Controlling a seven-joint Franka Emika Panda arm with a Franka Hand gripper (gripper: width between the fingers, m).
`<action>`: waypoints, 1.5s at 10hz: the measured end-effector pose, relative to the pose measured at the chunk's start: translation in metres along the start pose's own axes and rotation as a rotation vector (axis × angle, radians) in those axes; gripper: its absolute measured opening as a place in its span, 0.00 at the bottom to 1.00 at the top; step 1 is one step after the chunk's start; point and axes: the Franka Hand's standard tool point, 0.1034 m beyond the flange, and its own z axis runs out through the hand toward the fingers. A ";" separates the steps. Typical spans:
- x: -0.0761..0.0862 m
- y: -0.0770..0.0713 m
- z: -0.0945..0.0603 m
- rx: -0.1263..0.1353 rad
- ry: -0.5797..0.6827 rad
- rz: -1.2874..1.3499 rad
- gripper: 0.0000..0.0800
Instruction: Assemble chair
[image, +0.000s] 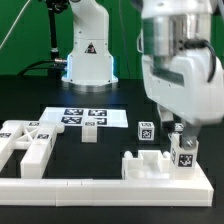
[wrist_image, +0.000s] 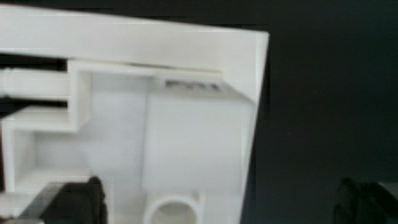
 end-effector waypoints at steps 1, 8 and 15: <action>0.008 -0.003 -0.006 0.012 0.001 0.016 0.81; 0.015 0.016 -0.002 -0.014 0.003 -0.145 0.81; 0.024 0.043 -0.003 -0.036 0.003 -0.241 0.81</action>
Offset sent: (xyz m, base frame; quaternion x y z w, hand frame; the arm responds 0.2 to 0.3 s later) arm 0.0000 0.0000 0.0000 0.0000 0.0000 0.0000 1.0000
